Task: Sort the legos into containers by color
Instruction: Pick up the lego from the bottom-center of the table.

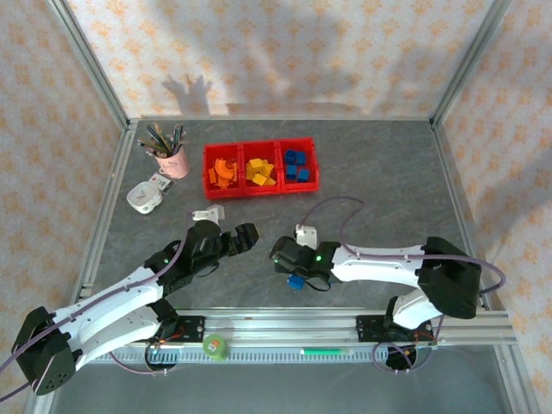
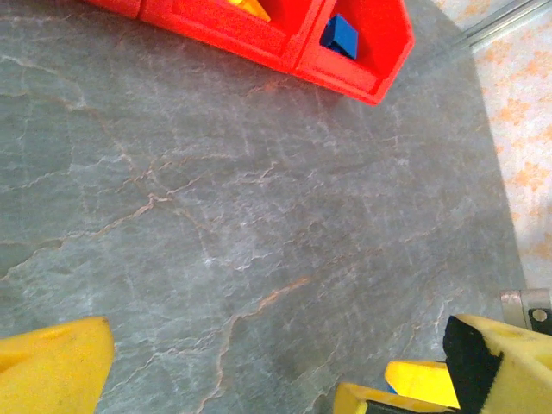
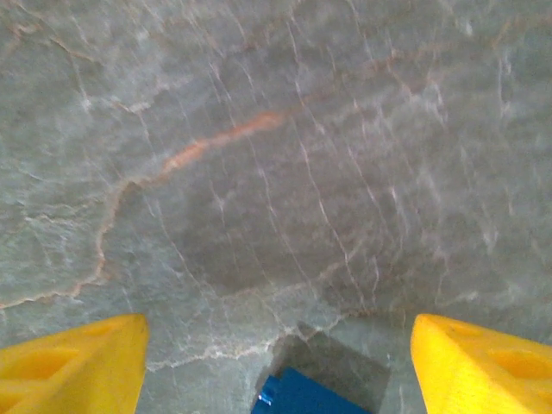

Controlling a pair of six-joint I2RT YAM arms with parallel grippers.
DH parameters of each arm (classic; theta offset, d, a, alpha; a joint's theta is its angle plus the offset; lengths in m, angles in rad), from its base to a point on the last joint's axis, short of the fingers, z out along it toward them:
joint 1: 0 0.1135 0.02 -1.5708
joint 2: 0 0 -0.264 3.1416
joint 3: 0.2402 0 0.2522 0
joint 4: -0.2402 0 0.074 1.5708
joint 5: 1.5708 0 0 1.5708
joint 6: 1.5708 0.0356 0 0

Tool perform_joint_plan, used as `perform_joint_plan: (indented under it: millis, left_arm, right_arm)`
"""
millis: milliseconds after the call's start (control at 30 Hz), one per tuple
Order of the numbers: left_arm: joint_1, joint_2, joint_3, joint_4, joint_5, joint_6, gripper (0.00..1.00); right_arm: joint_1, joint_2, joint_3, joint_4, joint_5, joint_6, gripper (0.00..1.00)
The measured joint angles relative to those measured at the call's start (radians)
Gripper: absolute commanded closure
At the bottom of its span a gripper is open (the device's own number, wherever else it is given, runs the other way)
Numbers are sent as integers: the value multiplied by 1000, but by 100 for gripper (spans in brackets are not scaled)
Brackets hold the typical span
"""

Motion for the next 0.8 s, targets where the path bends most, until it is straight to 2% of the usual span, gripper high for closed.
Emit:
perform_joint_plan:
  millis: [267, 433, 800]
  left_arm:
    - [0, -44, -6, -35, -4, 0, 1]
    - [0, -79, -16, -58, -8, 0, 1]
    - [0, -119, -21, -88, -29, 0, 1]
  right_arm:
    - [87, 64, -1, -47, 8, 153, 16]
    - [128, 86, -1, -46, 10, 227, 22]
    - [139, 145, 46, -74, 66, 284, 32]
